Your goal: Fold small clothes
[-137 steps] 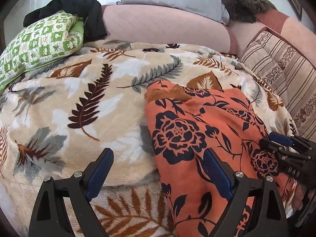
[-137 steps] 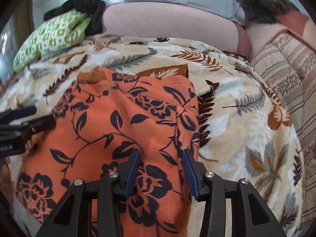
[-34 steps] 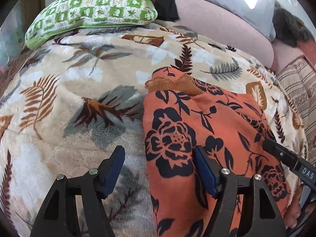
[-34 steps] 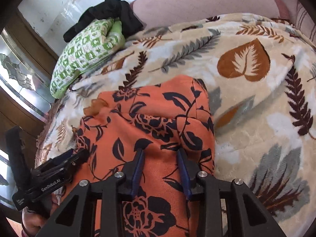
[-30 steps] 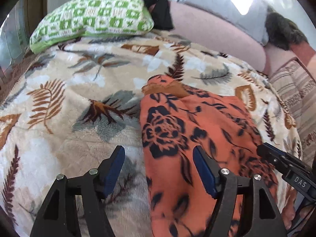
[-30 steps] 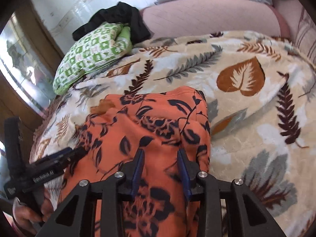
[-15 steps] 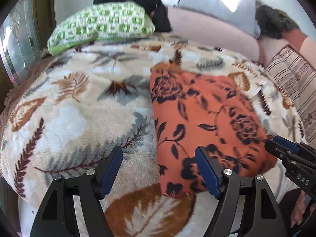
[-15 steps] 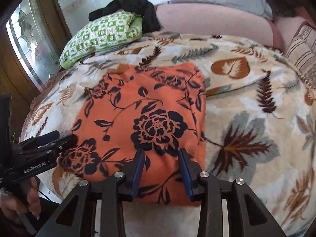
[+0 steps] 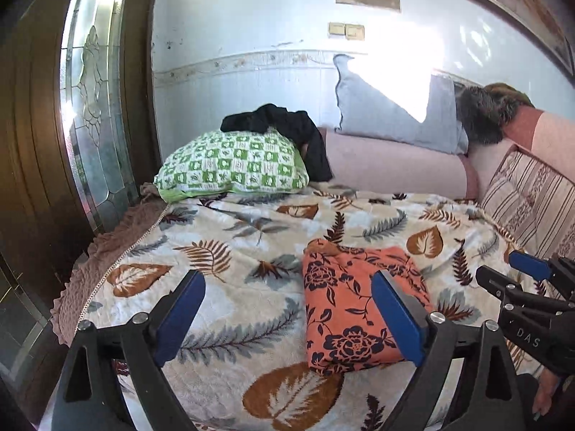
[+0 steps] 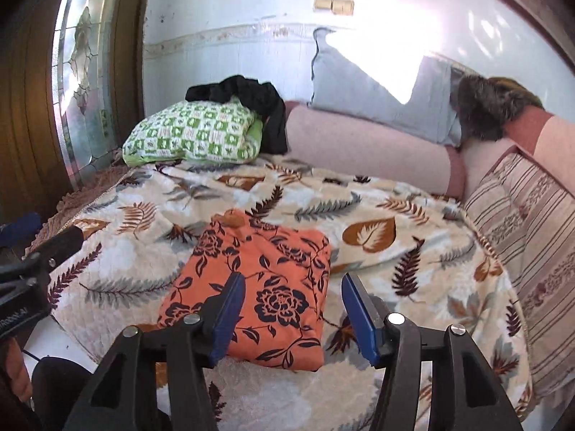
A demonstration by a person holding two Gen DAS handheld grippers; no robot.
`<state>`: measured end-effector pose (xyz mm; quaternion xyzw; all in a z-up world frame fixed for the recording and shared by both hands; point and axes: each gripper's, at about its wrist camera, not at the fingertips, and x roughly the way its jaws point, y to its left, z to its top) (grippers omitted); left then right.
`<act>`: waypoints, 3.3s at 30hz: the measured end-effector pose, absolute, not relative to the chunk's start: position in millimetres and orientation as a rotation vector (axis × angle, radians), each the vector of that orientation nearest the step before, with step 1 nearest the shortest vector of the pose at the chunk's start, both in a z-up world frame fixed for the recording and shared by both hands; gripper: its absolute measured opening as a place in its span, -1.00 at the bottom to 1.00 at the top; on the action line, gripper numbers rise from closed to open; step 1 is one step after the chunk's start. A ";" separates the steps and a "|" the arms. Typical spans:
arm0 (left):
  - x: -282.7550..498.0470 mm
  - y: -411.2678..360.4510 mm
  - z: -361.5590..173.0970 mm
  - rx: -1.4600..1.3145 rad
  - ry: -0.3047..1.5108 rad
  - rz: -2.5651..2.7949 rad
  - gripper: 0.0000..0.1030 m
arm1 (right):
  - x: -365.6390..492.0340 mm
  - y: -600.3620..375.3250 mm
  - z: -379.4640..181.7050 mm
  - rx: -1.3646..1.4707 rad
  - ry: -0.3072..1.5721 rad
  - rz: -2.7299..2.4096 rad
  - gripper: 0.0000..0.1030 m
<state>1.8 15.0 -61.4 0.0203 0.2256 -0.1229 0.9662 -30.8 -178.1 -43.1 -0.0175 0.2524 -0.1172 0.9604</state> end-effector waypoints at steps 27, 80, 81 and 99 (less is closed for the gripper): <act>-7.3 29.6 -34.4 0.050 0.450 -0.077 0.87 | -74.2 -154.0 -4.4 -0.026 0.454 -0.234 0.17; -37.0 8.8 -17.4 0.059 0.455 -0.232 0.87 | -111.5 -167.9 7.2 0.081 0.462 -0.268 0.17; -36.1 9.8 -17.7 0.056 0.456 -0.231 0.87 | -109.4 -167.9 6.5 0.080 0.466 -0.264 0.17; -2.3 24.2 -29.1 0.025 0.489 -0.182 0.87 | -77.8 -162.7 -7.6 0.065 0.524 -0.252 0.17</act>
